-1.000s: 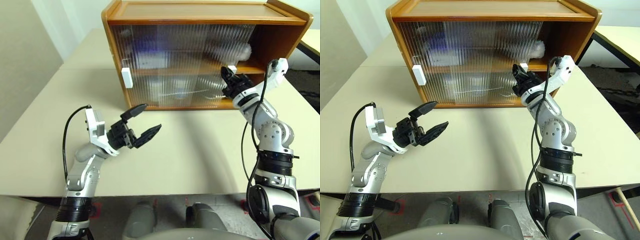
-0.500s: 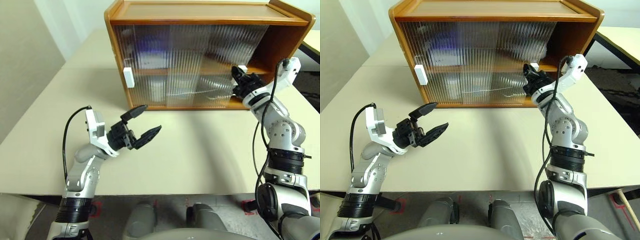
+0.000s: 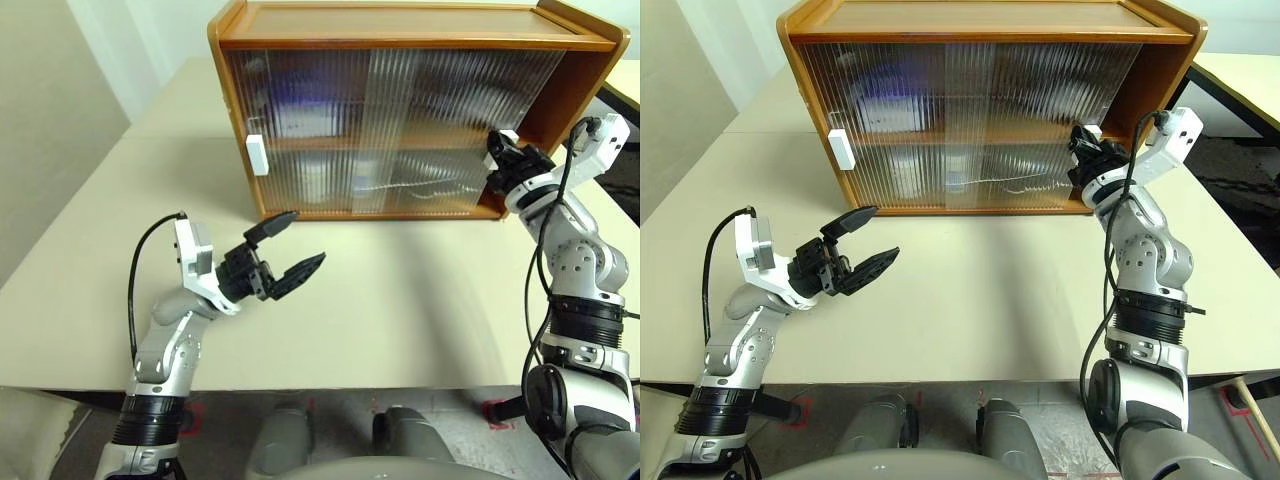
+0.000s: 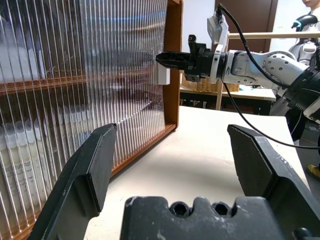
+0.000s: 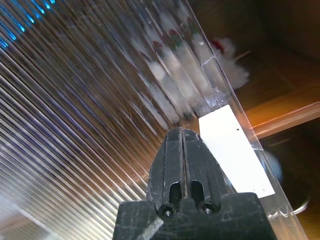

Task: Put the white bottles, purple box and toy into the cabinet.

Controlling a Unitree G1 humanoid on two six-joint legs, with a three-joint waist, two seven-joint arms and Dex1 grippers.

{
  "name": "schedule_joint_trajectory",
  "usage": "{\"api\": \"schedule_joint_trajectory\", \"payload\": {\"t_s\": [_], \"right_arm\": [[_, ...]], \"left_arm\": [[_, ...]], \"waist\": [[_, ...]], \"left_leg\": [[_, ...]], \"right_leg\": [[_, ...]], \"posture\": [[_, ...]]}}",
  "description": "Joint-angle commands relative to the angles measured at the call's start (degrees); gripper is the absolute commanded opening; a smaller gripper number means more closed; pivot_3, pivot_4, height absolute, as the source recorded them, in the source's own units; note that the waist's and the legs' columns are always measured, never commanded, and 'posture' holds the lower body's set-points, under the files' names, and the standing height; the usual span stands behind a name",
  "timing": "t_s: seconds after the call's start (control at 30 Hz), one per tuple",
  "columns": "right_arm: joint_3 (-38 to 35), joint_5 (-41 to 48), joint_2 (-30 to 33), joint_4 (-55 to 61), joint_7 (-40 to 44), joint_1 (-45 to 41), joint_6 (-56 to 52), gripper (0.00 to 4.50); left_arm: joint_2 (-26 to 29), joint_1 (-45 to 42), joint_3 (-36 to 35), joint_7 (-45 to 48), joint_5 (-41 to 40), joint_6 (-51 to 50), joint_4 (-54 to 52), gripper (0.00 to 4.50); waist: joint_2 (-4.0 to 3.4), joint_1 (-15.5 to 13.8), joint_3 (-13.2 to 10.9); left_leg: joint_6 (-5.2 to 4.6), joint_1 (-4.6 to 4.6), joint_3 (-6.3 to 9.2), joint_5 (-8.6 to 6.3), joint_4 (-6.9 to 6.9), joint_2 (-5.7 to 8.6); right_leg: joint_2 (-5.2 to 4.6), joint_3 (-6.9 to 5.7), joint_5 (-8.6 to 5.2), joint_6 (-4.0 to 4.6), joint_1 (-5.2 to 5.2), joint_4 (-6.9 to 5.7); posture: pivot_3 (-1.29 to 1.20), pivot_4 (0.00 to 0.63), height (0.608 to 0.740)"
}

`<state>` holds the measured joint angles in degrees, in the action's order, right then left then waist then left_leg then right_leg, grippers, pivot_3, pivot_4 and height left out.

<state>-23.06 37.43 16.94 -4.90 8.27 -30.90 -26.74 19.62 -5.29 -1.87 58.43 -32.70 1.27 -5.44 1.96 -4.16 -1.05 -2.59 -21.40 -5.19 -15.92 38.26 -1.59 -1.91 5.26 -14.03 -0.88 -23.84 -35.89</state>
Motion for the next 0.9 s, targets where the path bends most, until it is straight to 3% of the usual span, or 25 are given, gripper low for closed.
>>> {"api": "schedule_joint_trajectory", "payload": {"t_s": [0.03,0.9], "right_arm": [[-1.7,-1.7,0.7,-1.6,-0.7,-0.9,3.1,0.05],[-4.1,-7.8,4.3,-5.3,-1.8,-1.2,10.3,0.05]], "left_arm": [[-0.2,0.1,0.7,-0.2,0.8,-0.4,1.0,4.50],[-0.5,-0.5,0.8,-0.1,0.8,-0.1,1.7,4.50]], "waist": [[0.00,0.0,0.0],[0.00,0.0,0.0]], "left_leg": [[0.00,0.00,0.00,0.00,0.00,0.00],[-0.03,0.02,-0.02,0.02,0.03,0.01]], "right_leg": [[0.00,0.01,0.00,-0.01,0.00,0.00],[0.00,0.04,0.02,-0.02,0.05,0.01]], "posture": [[0.21,0.000,0.740],[0.21,0.000,0.740]]}}
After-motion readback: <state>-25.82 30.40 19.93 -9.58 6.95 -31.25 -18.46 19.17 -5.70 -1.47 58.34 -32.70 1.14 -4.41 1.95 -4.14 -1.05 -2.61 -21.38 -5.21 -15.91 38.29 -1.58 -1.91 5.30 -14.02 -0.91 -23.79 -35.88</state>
